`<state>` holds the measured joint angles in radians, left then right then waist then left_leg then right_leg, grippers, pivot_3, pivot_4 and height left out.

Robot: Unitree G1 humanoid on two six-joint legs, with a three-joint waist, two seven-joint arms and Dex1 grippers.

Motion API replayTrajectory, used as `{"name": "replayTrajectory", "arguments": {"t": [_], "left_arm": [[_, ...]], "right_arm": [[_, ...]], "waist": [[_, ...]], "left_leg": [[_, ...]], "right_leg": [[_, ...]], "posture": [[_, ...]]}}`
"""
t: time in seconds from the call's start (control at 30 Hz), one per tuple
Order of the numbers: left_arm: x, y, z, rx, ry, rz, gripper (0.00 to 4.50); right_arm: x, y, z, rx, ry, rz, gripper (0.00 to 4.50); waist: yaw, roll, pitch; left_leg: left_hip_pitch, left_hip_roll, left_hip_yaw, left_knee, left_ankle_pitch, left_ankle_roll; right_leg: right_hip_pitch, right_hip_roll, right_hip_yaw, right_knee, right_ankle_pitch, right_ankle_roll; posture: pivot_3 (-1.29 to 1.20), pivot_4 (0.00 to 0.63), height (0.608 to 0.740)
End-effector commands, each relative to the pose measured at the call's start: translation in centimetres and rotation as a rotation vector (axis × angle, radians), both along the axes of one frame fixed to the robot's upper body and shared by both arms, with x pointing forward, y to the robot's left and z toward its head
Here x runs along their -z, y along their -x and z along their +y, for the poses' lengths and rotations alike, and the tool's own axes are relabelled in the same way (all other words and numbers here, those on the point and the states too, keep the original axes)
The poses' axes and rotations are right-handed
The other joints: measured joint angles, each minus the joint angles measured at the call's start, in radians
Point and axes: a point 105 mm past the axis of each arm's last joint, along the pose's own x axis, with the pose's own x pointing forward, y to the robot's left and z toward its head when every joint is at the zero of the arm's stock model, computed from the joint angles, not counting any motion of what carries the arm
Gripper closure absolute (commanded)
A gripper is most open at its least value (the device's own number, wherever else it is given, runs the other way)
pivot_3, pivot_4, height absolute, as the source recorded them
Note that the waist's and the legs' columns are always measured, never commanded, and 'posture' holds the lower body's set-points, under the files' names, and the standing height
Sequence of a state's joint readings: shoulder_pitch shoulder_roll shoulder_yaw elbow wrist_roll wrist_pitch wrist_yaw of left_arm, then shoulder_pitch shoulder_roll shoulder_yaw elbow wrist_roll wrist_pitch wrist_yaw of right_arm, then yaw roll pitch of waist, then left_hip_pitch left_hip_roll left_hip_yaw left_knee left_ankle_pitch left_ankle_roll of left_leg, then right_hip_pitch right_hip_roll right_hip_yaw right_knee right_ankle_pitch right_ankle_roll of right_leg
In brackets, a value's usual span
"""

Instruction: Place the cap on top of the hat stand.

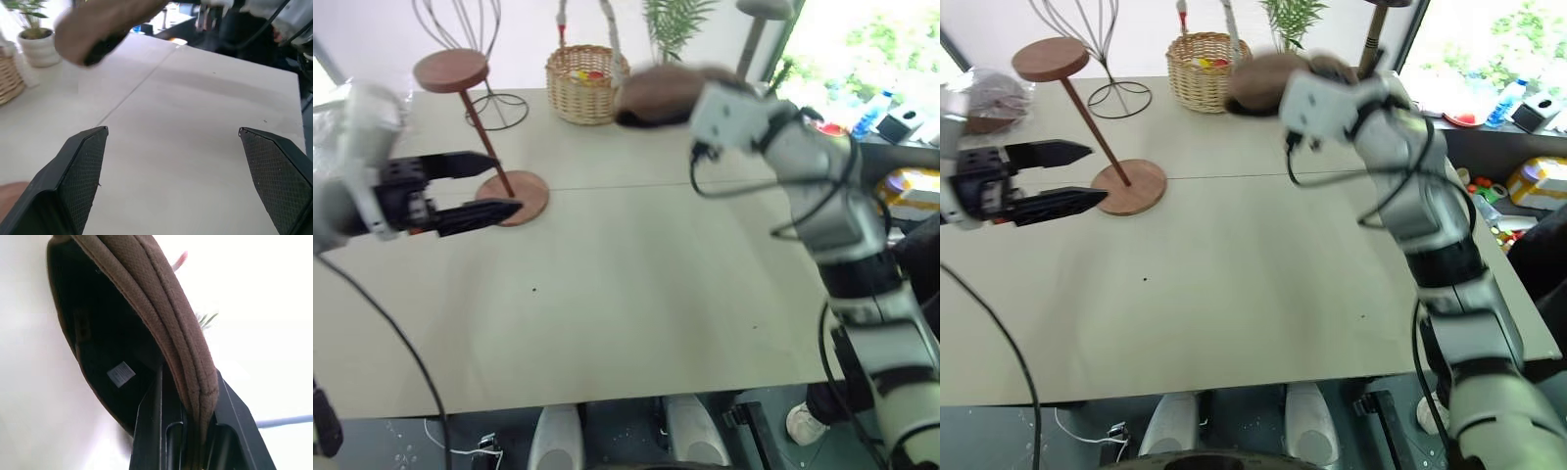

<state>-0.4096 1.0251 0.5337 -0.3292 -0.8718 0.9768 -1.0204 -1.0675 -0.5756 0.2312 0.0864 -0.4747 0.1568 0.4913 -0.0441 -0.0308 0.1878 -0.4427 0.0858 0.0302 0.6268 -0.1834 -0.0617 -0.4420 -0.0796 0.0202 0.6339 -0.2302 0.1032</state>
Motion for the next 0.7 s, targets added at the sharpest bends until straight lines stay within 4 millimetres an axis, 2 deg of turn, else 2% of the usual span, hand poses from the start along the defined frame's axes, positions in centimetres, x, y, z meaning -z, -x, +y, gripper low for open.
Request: {"name": "replayTrajectory", "arguments": {"t": [0.03,0.17,0.33,0.47,0.57,0.7], "left_arm": [[-1.6,1.2,1.6,-0.091,-0.013,-0.071,0.0],[-4.0,2.3,5.2,-0.235,0.032,-0.134,0.0],[-6.1,3.6,8.7,-0.374,0.069,-0.19,0.0],[-6.5,4.4,10.2,-0.435,0.063,-0.21,0.0],[-6.9,5.0,11.0,-0.474,0.067,-0.229,0.0],[-6.9,5.4,11.1,-0.484,0.061,-0.235,0.0]], "right_arm": [[-4.2,0.9,3.0,-0.136,-0.046,-0.096,4.46],[-7.7,1.4,8.0,-0.298,-0.094,-0.154,4.46],[-8.6,2.2,13.2,-0.45,-0.126,-0.149,4.46],[-8.9,3.0,15.9,-0.522,-0.145,-0.154,4.46],[-8.1,3.3,17.7,-0.575,-0.143,-0.124,4.46],[-4.9,3.0,19.5,-0.619,-0.096,-0.051,4.46]], "waist": [[-0.002,0.0,0.0],[-0.005,0.0,0.0],[-0.005,0.0,0.0],[-0.004,0.0,0.0],[-0.005,-0.001,0.0],[-0.012,-0.001,-0.001]], "left_leg": [[0.0,0.0,0.0,0.0,0.0,0.0],[0.0,0.0,0.0,-0.002,0.0,0.0],[0.0,0.0,0.0,-0.003,0.0,0.0],[0.0,0.0,0.0,-0.005,0.0,-0.001],[0.0,0.0,0.0,-0.006,0.0,-0.001],[0.0,0.0,0.0,-0.007,0.0,-0.001]], "right_leg": [[0.0,0.0,0.0,0.0,0.0,0.0],[-0.001,0.0,0.0,0.0,0.0,0.0],[-0.001,0.0,0.0,-0.001,0.0,0.0],[-0.002,0.0,-0.001,-0.001,0.0,-0.001],[-0.002,0.0,-0.001,-0.001,0.0,-0.001],[-0.002,0.0,-0.002,-0.001,0.0,-0.001]], "posture": [[0.0,0.15,0.728],[0.0,0.15,0.728],[0.0,0.15,0.728],[0.0,0.15,0.728],[0.0,0.15,0.728],[0.0,0.15,0.728]]}}
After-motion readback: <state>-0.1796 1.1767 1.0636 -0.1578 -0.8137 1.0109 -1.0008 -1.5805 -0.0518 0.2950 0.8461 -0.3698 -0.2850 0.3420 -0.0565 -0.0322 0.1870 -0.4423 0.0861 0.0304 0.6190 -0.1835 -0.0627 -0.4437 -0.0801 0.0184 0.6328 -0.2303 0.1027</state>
